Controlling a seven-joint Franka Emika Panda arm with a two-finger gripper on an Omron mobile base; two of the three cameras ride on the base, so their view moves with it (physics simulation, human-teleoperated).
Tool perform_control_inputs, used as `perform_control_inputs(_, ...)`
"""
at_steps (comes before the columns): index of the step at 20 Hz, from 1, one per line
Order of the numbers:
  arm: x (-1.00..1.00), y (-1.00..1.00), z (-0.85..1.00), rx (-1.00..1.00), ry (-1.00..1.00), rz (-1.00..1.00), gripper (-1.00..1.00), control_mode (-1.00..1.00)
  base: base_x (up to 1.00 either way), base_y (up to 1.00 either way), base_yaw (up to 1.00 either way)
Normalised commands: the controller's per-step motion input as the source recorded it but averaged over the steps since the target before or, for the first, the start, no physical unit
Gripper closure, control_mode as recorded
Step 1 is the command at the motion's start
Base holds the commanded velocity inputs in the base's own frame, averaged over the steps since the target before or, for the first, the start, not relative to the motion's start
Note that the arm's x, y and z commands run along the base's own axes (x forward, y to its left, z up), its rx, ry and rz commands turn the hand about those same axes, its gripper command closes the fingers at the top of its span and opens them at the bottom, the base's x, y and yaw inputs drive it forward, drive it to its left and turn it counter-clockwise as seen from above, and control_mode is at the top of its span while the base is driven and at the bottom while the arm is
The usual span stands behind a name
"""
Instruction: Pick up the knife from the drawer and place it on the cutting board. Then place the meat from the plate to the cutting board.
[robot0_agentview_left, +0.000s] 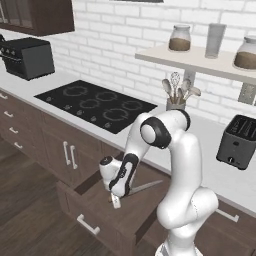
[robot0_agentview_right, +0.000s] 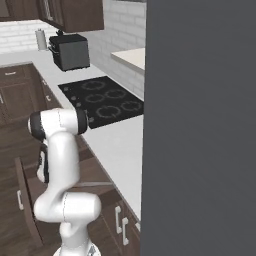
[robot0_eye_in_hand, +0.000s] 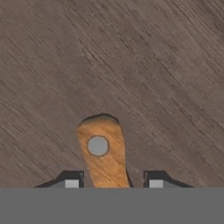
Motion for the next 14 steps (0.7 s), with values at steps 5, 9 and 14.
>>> perform_control_inputs(5, -0.30, 0.17, 0.15, 0.05, 0.09, 0.00, 1.00, -1.00, 0.00, 0.00, 0.00)
perform_control_inputs(9, -0.50, 0.25, 0.85, 0.11, 0.00, 0.00, 1.00, -1.00, 0.00, 0.00, 0.00)
perform_control_inputs(14, -0.60, 0.33, 1.00, 0.15, -0.09, 0.00, 1.00, -1.00, 0.00, 0.00, 0.00)
